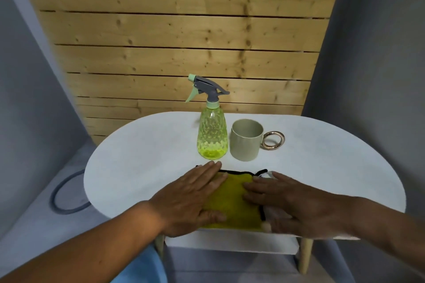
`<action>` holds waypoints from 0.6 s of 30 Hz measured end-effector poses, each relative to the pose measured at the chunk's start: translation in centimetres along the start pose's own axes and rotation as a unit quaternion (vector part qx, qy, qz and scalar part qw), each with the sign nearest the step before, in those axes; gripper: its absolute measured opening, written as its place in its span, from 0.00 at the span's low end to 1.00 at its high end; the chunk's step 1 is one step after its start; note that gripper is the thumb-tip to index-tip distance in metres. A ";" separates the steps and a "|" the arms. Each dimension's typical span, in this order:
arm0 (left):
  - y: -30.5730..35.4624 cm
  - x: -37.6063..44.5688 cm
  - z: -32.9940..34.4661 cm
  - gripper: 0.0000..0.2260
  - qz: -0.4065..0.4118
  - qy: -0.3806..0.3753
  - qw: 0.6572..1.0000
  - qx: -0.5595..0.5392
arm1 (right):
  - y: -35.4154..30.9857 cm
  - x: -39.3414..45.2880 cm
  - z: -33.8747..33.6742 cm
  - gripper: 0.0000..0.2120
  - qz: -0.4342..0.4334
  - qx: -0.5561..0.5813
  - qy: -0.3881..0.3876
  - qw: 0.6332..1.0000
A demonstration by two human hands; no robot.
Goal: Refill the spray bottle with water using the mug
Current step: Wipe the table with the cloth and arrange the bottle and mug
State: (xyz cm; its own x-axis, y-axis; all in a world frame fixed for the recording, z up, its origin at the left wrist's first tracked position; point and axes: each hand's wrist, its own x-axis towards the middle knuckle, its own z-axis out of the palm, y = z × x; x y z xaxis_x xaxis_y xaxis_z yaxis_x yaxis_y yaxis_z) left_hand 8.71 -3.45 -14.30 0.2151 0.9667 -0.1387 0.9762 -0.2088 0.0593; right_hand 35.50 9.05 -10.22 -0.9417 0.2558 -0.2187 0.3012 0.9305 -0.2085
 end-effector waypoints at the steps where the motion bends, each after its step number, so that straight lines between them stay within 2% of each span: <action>1: 0.4 0.0 0.0 0.39 -0.009 0.000 1.000 -0.012 | -0.6 0.4 -0.4 0.32 0.031 0.053 0.014 0.998; 3: 1.1 0.2 0.1 0.39 -0.024 -0.013 0.999 -0.043 | -1.8 2.0 -0.3 0.29 0.089 0.121 0.076 0.986; 4: 1.4 0.4 0.2 0.39 -0.028 -0.022 0.998 -0.055 | -2.2 2.8 0.2 0.28 0.107 0.115 0.095 0.983; 7: 1.5 0.7 0.5 0.39 -0.019 -0.024 0.998 -0.047 | -1.9 4.5 2.9 0.36 0.129 -0.018 0.082 0.988; 9: 1.2 1.0 0.5 0.40 -0.012 -0.021 0.999 -0.033 | -1.3 4.5 3.9 0.42 0.160 -0.049 0.059 0.984; 10: 1.0 1.1 0.4 0.40 -0.012 -0.018 0.999 -0.029 | -1.1 4.5 3.9 0.42 0.178 -0.042 0.070 0.981; 12: 0.8 1.2 0.4 0.41 -0.015 -0.021 0.999 -0.030 | -0.8 4.4 3.5 0.35 0.230 -0.011 0.128 0.965; 14: 1.1 1.2 0.7 0.41 -0.019 -0.021 0.999 -0.040 | -0.2 4.5 2.5 0.26 0.315 0.011 0.177 0.932; 16: 1.4 1.1 0.7 0.39 -0.023 -0.019 0.999 -0.042 | 0.2 5.0 1.5 0.21 0.372 0.062 0.172 0.910; 18: 1.5 1.2 0.6 0.38 -0.024 -0.020 0.999 -0.035 | 0.3 5.7 0.9 0.13 0.377 0.137 0.152 0.903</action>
State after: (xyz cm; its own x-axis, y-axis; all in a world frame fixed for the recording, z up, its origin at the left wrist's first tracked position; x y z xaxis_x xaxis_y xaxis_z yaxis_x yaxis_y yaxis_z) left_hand 10.50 -2.65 -14.97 0.1702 0.9684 -0.1824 0.9813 -0.1496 0.1213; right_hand 30.34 10.55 -12.34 -0.4390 0.8884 -0.1343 0.8605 0.3728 -0.3471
